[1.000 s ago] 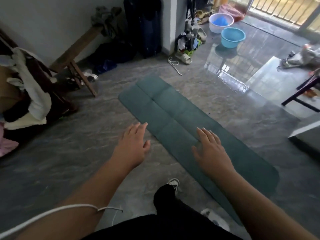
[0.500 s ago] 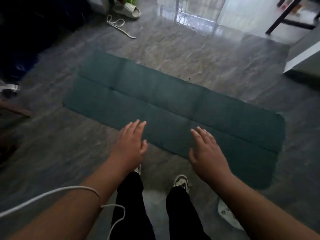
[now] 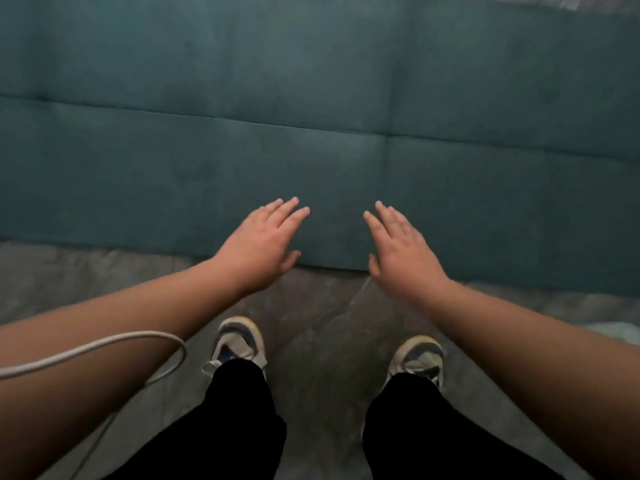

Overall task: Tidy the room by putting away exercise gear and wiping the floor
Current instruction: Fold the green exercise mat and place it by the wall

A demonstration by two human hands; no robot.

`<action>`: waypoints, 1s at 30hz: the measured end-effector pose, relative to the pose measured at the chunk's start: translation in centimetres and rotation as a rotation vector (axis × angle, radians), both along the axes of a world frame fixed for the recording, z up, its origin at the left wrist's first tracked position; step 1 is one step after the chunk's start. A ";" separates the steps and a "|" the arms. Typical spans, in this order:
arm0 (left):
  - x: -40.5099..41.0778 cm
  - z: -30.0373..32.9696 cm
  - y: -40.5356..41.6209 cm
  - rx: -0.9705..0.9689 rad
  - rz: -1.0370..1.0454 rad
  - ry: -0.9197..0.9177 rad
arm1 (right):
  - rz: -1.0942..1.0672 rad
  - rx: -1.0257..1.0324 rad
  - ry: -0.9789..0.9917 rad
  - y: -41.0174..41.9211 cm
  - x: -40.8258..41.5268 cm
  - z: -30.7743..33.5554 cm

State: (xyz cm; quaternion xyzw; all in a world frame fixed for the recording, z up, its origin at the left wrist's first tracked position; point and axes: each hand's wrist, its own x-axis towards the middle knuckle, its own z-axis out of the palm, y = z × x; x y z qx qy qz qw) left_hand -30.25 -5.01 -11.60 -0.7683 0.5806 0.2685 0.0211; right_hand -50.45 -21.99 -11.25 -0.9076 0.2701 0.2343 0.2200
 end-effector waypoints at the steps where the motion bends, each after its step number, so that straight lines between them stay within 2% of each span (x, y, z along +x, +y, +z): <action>1: 0.3 -2.4 0.0 0.008 -0.055 -0.006 | 0.047 -0.009 0.004 -0.1 -0.3 -2.8; 6: 0.9 -10.9 0.1 0.126 -0.254 -0.084 | 0.302 -0.124 0.014 -0.5 -3.2 -12.2; 11: 1.2 -14.0 0.5 0.181 -0.349 -0.113 | 0.449 -0.176 0.036 -1.6 -4.8 -14.1; 17: 3.0 -12.6 1.0 0.042 -0.417 -0.118 | 0.520 -0.231 0.055 -1.6 -3.6 -12.2; 21: 1.1 -12.0 1.9 0.064 -0.347 -0.049 | 0.559 -0.217 -0.071 -2.0 -2.9 -10.7; 25: 2.5 -8.9 1.0 -0.165 -0.402 -0.036 | 0.404 -0.328 -0.251 -4.6 -1.2 -5.8; 30: 6.3 -1.7 -1.6 -0.389 -0.261 -0.092 | 0.319 -0.467 -0.379 -6.4 1.1 -0.2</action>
